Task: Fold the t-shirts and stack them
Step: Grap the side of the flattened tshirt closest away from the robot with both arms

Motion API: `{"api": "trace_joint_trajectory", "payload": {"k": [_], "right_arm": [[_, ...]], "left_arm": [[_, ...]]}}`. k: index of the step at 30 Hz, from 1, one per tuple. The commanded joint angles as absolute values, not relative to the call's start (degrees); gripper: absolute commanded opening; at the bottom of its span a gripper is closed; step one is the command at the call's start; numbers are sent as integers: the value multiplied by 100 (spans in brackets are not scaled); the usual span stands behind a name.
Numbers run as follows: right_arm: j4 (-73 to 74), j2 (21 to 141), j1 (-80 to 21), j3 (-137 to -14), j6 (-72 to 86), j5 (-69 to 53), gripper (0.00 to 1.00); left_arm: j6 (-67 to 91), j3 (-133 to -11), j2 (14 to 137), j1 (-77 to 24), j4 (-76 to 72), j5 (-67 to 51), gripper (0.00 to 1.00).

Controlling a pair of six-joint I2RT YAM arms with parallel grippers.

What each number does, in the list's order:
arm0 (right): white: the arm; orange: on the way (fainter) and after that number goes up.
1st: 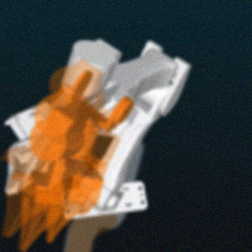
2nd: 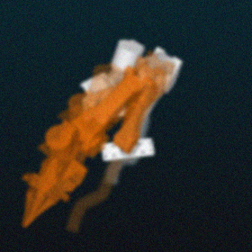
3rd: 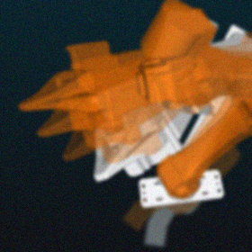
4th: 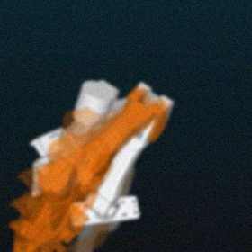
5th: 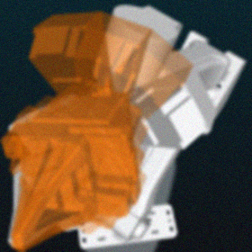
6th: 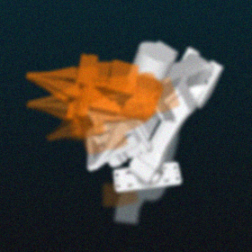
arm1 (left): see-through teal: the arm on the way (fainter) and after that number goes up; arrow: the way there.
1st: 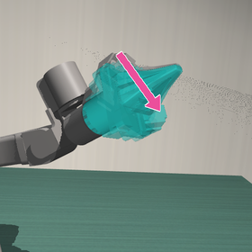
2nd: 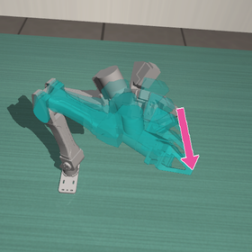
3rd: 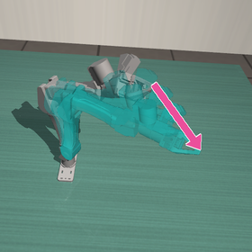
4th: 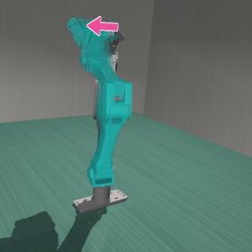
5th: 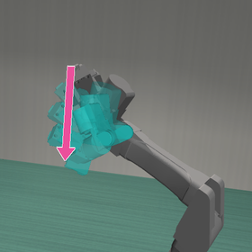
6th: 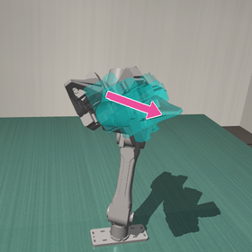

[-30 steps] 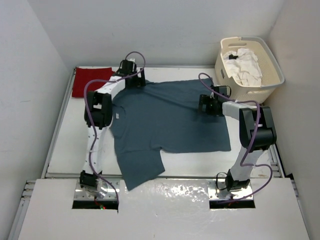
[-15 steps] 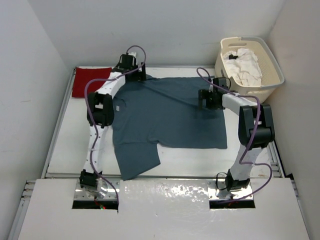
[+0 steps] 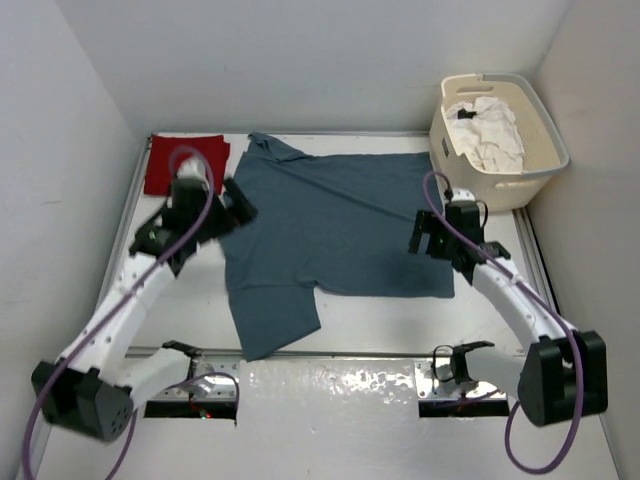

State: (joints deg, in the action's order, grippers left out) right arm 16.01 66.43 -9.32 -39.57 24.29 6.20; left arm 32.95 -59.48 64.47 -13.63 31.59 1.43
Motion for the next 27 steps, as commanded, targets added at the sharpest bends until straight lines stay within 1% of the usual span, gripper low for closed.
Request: {"api": "trace_joint_trajectory", "payload": {"k": [1,2,5,8,11,12,13,15,16,17,22,24,27], "right_arm": [[1872,6162,-923,-3429,3014,1054,99],[1881,5952,-923,-3332,3023,1089,99],[2082,5810,-914,-3164,2919,1195,99],[2434,5845,-914,-3199,2848,1257,99],[2522,5827,-914,-3129,2856,1257,99],[2549,5818,-914,-3094,2848,1274,99],[2575,5818,-914,-3085,2848,1379,99],[2636,5827,-888,-3102,2821,1459,99],[2645,5827,-862,-3103,2804,1494,99],[2646,5827,-809,-3103,2804,1512,99],[2628,5871,-729,-3120,2769,1468,99],[2637,5924,-686,-3129,2751,1441,99],[2593,5950,-607,-3076,2733,1529,99]], "left_arm": [[4367,-4444,6058,-1931,4402,-164,100],[4568,-4186,5699,-2055,4482,-376,100],[4912,-3394,5231,-2407,4648,-895,100],[4992,-2955,5028,-2549,5025,-1159,99],[4992,-2865,4966,-2689,5151,-1335,98],[4992,-2857,5001,-2750,5142,-1336,98],[4931,-2839,5079,-2768,5081,-1362,93],[4878,-2786,5430,-2882,4984,-1345,89],[4843,-2734,5562,-2935,4879,-1406,84],[4825,-2733,5807,-2979,4791,-1371,83],[4527,-2970,6231,-3085,5106,-1134,82],[4439,-3014,6336,-3129,5115,-1177,82],[4430,-2953,6644,-3199,4931,-1230,79]]}}
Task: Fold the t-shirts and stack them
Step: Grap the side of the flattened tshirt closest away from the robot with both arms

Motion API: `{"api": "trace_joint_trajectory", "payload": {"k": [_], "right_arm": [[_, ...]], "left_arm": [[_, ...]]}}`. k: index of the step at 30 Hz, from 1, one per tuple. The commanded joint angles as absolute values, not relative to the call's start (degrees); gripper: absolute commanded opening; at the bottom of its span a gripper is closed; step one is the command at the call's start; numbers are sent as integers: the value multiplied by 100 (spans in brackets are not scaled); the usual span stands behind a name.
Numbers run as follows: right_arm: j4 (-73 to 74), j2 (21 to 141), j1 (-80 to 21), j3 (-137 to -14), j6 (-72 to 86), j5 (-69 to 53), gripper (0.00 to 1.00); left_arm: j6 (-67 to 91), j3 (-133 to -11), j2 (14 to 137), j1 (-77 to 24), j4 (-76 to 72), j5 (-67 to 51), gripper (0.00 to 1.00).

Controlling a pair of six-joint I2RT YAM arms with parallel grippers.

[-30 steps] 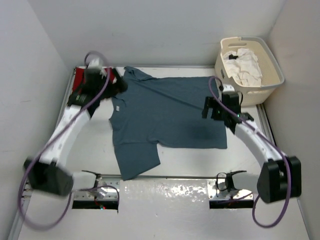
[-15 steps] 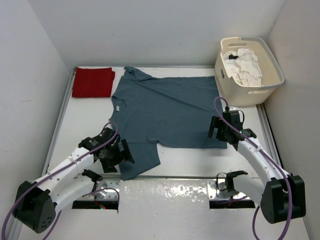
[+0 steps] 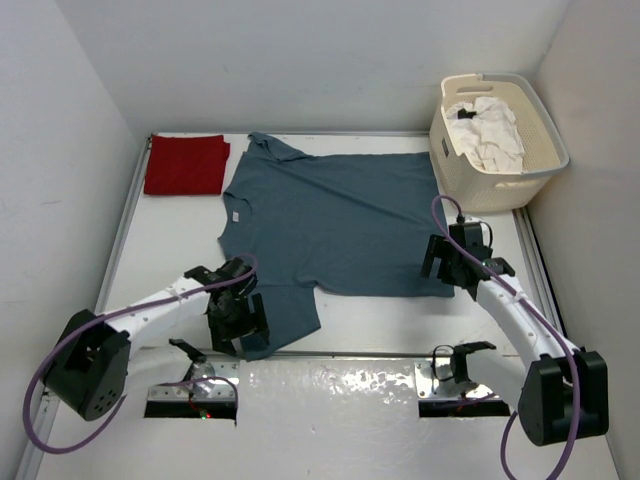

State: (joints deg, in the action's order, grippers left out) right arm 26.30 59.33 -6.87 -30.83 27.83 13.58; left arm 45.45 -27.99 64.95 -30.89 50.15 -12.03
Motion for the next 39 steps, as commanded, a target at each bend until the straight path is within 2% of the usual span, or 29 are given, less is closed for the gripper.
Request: {"api": "trace_joint_trajectory", "payload": {"k": [1,3,6,14,17,18,27,32,34,35,38,39], "right_arm": [[2593,5941,-580,-3067,2742,1538,99],[2558,5950,-519,-3032,2733,1547,99],[2479,5985,-448,-2971,2751,1442,99],[2434,5889,-343,-2839,2725,1380,99],[2487,5871,-334,-2769,2768,1310,99],[2540,5862,-325,-2734,2795,1266,99],[1882,6108,-202,-2250,3128,1046,98],[1249,6398,-176,-1943,3287,958,94],[1038,6477,-167,-1837,3392,932,88],[907,6478,-167,-1715,3445,906,79],[678,6372,-158,-1486,3480,791,69],[616,6355,-167,-1442,3480,808,55]], "left_arm": [[4499,-2918,6740,-3225,4765,-1248,76],[4587,-2822,6785,-3331,4571,-1265,72],[4772,-2524,6803,-3401,4246,-1327,57],[4825,-2558,7040,-3401,3946,-809,46],[4781,-2663,7101,-3401,3973,-765,17],[4764,-2750,7102,-3401,3973,-782,1],[4588,-3032,7040,-3393,3973,-1019,0],[4483,-3138,7031,-3393,4034,-1046,0],[4439,-3199,7031,-3401,4052,-1055,0],[4430,-3260,7031,-3393,4043,-1063,0],[4368,-3418,7023,-3401,4052,-1160,0],[4333,-3462,7022,-3401,4043,-1186,0]]}}
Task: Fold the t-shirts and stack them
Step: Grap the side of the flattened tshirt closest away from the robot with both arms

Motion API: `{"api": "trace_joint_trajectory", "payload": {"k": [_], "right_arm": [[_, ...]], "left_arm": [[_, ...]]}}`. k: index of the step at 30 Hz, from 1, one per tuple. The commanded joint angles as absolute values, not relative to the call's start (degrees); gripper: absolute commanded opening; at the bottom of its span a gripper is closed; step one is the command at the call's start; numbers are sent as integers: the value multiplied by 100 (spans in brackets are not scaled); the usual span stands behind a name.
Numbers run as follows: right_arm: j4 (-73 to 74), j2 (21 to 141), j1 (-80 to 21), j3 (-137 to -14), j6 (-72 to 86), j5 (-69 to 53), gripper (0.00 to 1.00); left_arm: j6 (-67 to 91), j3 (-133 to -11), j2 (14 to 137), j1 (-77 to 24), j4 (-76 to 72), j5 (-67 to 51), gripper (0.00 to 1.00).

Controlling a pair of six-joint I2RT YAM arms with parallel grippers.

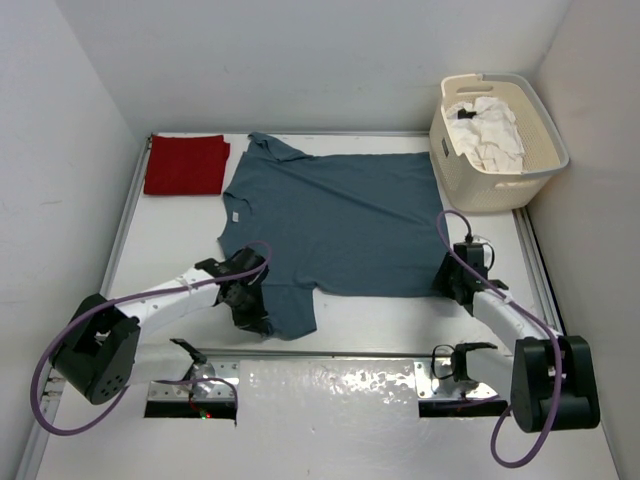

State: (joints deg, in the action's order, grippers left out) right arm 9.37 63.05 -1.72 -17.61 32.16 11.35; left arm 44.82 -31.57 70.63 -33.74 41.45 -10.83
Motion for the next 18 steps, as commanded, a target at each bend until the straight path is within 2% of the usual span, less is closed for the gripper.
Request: {"api": "trace_joint_trajectory", "payload": {"k": [1,3,6,7,8,12,18], "right_arm": [[546,6346,-167,-1354,3480,826,49],[449,6346,-158,-1292,3498,826,28],[431,6276,-158,-1274,3516,677,14],[457,6162,-158,-1309,3516,633,4],[466,6109,-167,-1327,3490,563,0],[940,6064,-167,-1748,3279,554,0],[1397,6135,-167,-2486,3059,597,0]], "left_arm": [[4316,-3498,7031,-3401,4052,-1195,0],[4237,-3656,7040,-3401,4069,-1213,0],[4158,-3937,7040,-3393,4017,-1336,0],[4131,-4033,7049,-3393,4017,-1327,0],[4105,-4260,7075,-3393,4008,-1310,0],[3851,-4859,7320,-3305,3911,-1231,0],[3542,-5414,7629,-2655,3341,-1301,0]]}}
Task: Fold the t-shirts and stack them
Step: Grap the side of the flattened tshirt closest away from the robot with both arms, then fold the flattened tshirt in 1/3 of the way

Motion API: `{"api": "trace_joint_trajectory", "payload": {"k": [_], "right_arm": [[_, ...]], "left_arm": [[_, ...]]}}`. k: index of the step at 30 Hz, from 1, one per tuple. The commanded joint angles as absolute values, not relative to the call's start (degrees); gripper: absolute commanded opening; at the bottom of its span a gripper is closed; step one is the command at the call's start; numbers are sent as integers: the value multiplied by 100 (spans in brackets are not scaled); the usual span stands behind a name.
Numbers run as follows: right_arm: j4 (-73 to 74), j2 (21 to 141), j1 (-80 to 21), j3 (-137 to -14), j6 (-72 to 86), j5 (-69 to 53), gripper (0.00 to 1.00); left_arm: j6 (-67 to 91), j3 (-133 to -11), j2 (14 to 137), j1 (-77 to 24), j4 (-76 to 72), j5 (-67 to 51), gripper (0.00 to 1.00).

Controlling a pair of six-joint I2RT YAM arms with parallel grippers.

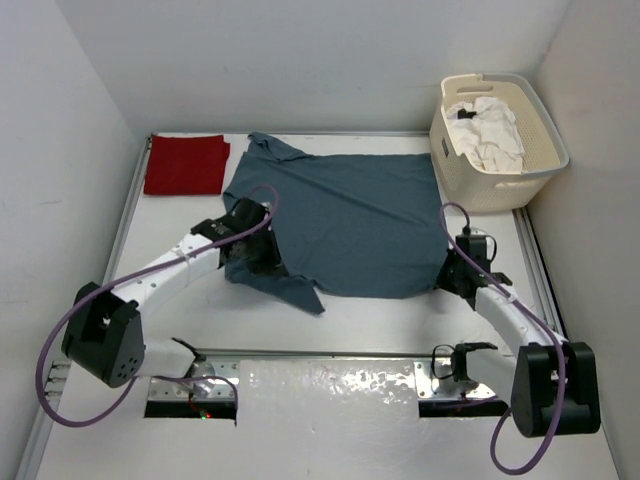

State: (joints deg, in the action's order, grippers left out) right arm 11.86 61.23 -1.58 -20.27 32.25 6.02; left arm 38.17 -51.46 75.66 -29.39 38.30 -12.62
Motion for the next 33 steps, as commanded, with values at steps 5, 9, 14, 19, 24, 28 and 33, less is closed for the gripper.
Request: {"api": "trace_joint_trajectory", "payload": {"k": [5,9,14,19,24,28,33], "right_arm": [[1424,6450,-158,-3075,2901,659,0],[1529,7134,-167,-3865,2760,729,0],[1573,7716,-158,-4674,2567,809,0],[1662,8279,-167,-5229,2540,818,0],[1757,8841,-158,-5817,2496,1045,0],[1784,9264,-158,-6223,2400,1116,0],[1890,9825,-158,-6837,2268,1344,0]], "left_arm": [[3296,-6028,7909,-2040,2927,-1372,0],[2971,-6599,8164,-1794,2857,-1064,0],[2673,-7171,8463,-1425,2568,-843,0],[2461,-7602,8797,-1205,2417,-686,0],[2321,-7681,9149,-949,1838,-896,0],[2084,-7980,9632,-896,1679,-835,0],[1768,-8305,10124,-774,1372,-957,0]]}}
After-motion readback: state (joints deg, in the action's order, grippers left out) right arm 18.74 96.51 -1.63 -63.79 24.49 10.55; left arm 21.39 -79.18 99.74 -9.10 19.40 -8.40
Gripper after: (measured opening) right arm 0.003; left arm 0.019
